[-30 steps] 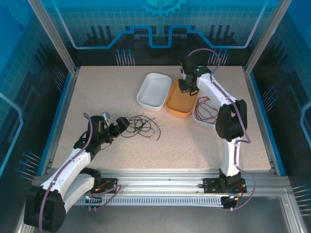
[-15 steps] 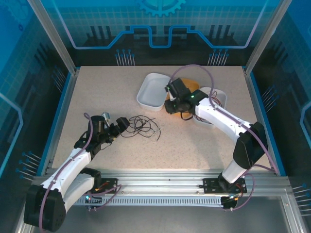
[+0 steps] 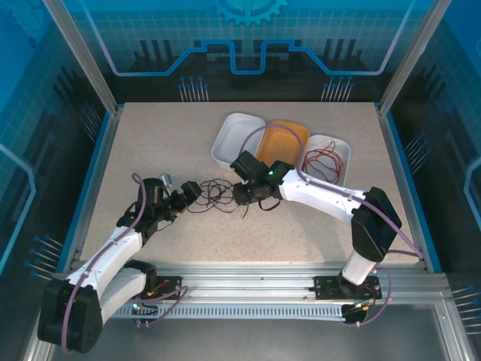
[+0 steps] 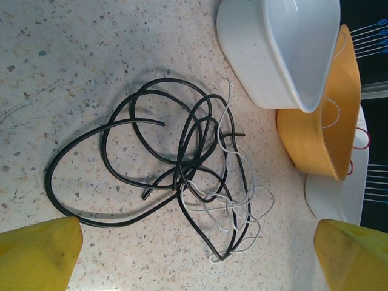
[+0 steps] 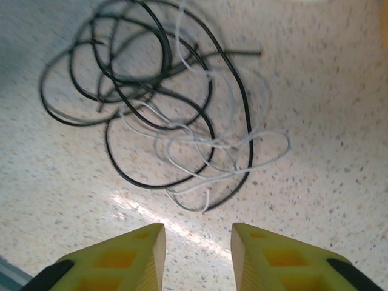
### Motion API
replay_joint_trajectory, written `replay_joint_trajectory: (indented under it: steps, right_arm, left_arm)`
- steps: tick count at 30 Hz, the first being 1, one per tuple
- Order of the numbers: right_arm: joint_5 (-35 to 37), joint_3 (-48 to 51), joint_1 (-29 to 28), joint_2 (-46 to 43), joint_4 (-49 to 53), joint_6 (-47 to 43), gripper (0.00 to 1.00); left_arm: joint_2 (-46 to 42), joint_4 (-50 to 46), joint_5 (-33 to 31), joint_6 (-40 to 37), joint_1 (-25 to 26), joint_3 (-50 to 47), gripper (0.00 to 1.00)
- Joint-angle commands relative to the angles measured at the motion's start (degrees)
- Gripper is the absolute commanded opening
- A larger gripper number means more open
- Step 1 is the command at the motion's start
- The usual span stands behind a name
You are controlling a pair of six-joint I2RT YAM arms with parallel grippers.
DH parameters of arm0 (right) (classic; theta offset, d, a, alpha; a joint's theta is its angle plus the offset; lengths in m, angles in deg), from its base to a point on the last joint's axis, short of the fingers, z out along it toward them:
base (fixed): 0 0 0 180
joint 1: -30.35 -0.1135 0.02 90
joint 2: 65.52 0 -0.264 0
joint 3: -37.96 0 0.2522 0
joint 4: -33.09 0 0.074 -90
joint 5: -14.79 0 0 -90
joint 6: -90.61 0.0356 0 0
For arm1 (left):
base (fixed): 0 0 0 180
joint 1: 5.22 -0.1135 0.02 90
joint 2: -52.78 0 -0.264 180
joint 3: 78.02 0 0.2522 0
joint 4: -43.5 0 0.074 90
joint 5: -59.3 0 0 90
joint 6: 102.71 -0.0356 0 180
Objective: Untangle the cables
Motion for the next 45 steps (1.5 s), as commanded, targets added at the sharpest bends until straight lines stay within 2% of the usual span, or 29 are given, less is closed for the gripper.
replay_joint_trajectory:
  steps: [1, 4, 6, 19, 30, 39, 45]
  right_arm:
    - [-0.8, 1.6, -0.2, 2.3, -1.4, 5.6, 0.42]
    - [-0.2, 2.0, -0.3, 4.2, -2.7, 7.1, 0.51]
    - [0.4, 1.5, -0.2, 5.7, -3.0, 7.6, 0.54]
    - [-1.6, -1.4, 1.0, 12.4, -4.1, 7.8, 0.54]
    - [-1.1, -0.6, 1.2, 13.0, -3.7, 8.1, 0.50]
    - [-5.2, -1.1, 1.8, 14.6, -5.5, 8.5, 0.50]
    - [-5.8, -0.1, 1.8, 13.2, -6.8, 8.8, 0.37]
  left_arm:
    - [1.0, 2.0, 2.1, 0.0, -0.5, -1.0, 0.99]
    - [1.5, 2.2, 2.3, 0.0, -0.5, -0.8, 0.99]
    - [1.5, 2.2, 2.4, -0.1, -0.5, -0.7, 0.99]
    - [1.3, 2.2, 2.4, 0.2, -0.5, -1.4, 0.99]
    - [1.6, 2.7, 2.7, 0.2, -0.5, -1.5, 0.99]
    - [1.6, 3.0, 2.9, 0.5, -0.5, -1.8, 0.99]
    - [2.0, 3.3, 2.8, 0.5, -0.5, -1.6, 0.99]
